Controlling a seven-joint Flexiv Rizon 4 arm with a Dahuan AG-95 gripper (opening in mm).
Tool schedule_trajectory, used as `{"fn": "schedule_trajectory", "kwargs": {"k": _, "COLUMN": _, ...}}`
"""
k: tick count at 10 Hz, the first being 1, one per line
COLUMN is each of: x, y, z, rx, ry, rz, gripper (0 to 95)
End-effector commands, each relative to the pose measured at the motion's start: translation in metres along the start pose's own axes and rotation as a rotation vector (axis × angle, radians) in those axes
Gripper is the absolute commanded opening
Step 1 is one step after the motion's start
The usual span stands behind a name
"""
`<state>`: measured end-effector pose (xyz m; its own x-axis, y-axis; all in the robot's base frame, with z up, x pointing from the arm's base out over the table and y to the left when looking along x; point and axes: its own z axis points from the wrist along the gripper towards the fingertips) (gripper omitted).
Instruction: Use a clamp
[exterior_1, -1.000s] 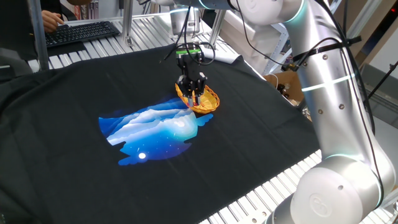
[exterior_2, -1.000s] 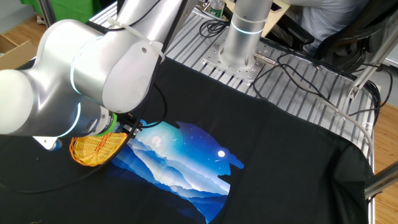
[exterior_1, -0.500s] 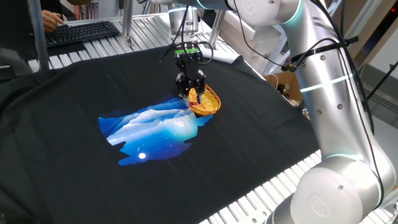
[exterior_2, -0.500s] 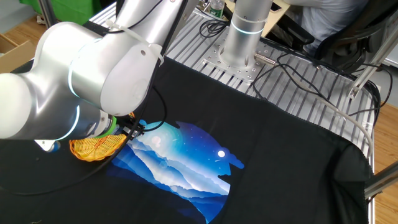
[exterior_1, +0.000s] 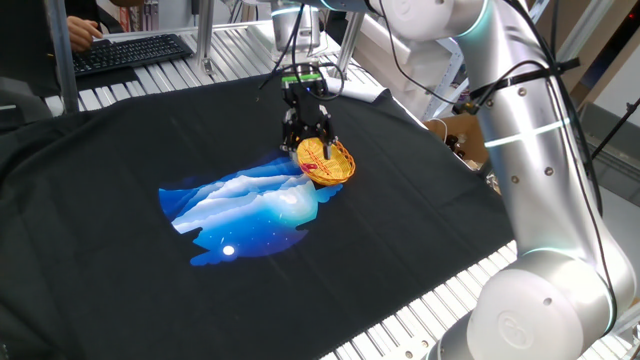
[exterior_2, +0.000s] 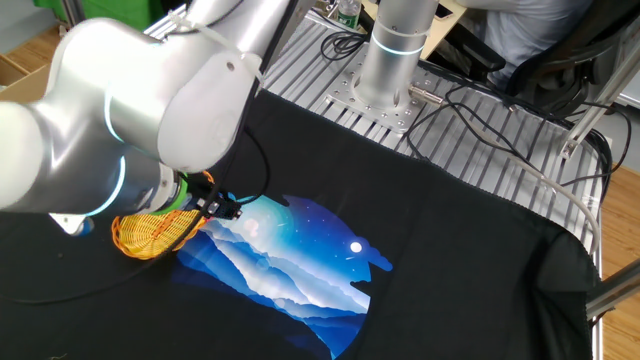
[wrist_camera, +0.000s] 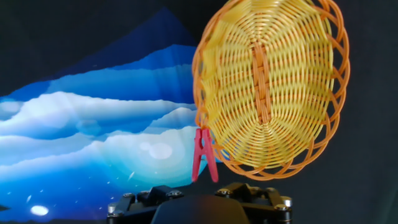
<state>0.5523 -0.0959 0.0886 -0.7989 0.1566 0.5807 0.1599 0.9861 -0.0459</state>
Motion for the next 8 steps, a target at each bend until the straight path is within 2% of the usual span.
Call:
{"fn": "schedule_trajectory", "kwargs": {"k": 1, "x": 0.014, "y": 0.011, "z": -0.010, "rx": -0.011, "ry": -0.100, "rz": 0.016, "gripper": 38.0}}
{"fn": "schedule_trajectory", "kwargs": {"k": 3, "x": 0.032, "y": 0.022, "z": -0.025, "rx": -0.023, "ry": -0.163, "rz": 0.026, "gripper": 38.0}}
{"fn": "schedule_trajectory", "kwargs": {"k": 4, "x": 0.041, "y": 0.028, "z": -0.031, "rx": -0.035, "ry": -0.210, "rz": 0.030, "gripper": 19.0}}
{"fn": "schedule_trajectory", "kwargs": {"k": 5, "x": 0.048, "y": 0.035, "z": -0.036, "rx": -0.053, "ry": -0.258, "rz": 0.049, "gripper": 19.0}}
{"fn": "schedule_trajectory", "kwargs": {"k": 6, "x": 0.053, "y": 0.041, "z": -0.037, "rx": -0.063, "ry": -0.292, "rz": 0.061, "gripper": 19.0}}
{"fn": "schedule_trajectory", "kwargs": {"k": 7, "x": 0.059, "y": 0.050, "z": -0.037, "rx": -0.082, "ry": -0.347, "rz": 0.082, "gripper": 19.0}}
{"fn": "schedule_trajectory", "kwargs": {"k": 8, "x": 0.064, "y": 0.055, "z": -0.037, "rx": -0.093, "ry": -0.381, "rz": 0.095, "gripper": 19.0}}
